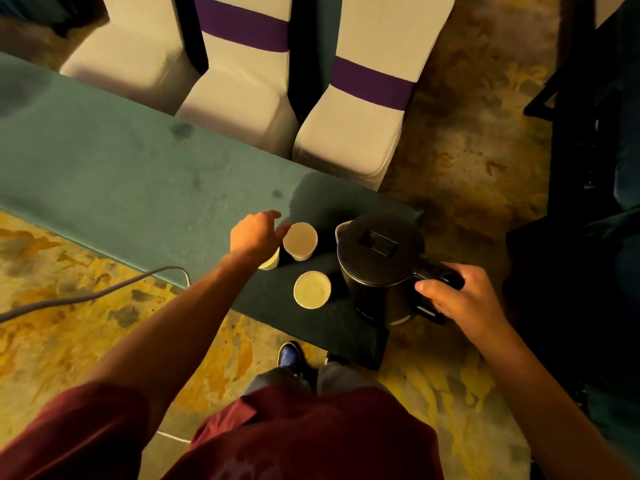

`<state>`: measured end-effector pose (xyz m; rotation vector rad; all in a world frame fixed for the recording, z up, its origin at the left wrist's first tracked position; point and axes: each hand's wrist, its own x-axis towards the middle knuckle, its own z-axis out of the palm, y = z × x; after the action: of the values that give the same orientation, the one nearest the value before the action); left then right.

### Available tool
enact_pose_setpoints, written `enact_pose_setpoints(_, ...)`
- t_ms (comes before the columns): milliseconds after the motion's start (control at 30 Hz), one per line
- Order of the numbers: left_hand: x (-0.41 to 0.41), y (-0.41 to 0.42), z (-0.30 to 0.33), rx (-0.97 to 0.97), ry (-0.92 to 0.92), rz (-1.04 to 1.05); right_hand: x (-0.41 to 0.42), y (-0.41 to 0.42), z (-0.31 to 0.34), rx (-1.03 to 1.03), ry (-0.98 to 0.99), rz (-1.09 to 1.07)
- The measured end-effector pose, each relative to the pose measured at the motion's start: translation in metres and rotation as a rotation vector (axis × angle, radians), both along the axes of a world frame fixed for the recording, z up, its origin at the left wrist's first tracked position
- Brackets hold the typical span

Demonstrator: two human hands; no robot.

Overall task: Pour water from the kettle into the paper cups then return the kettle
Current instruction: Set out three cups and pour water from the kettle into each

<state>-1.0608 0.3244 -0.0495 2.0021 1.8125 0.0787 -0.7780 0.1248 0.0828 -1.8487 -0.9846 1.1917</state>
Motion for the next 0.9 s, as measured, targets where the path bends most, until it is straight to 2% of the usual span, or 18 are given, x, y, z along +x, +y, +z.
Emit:
enact_pose_setpoints(133, 0.011, 0.006, -0.001, -0.026, 0.02, -0.015, 0.012, 0.02, 0.002, 0.002, 0.016, 0.038)
enact_pose_setpoints(233, 0.018, 0.011, 0.0, -0.075, 0.056, -0.052, 0.017, 0.033, 0.003, -0.001, -0.041, 0.078)
enact_pose_setpoints(467, 0.014, 0.029, -0.01, -0.129, 0.167, -0.153, 0.015, 0.058, -0.006, -0.066, -0.089, 0.063)
enact_pose_setpoints(633, 0.009, 0.039, -0.013, -0.12, 0.084, -0.151, 0.007, 0.069, -0.011, -0.084, -0.115, 0.07)
enact_pose_setpoints(900, 0.007, 0.042, -0.014, -0.09, 0.047, -0.151, -0.005, 0.081, -0.016, -0.07, -0.192, 0.145)
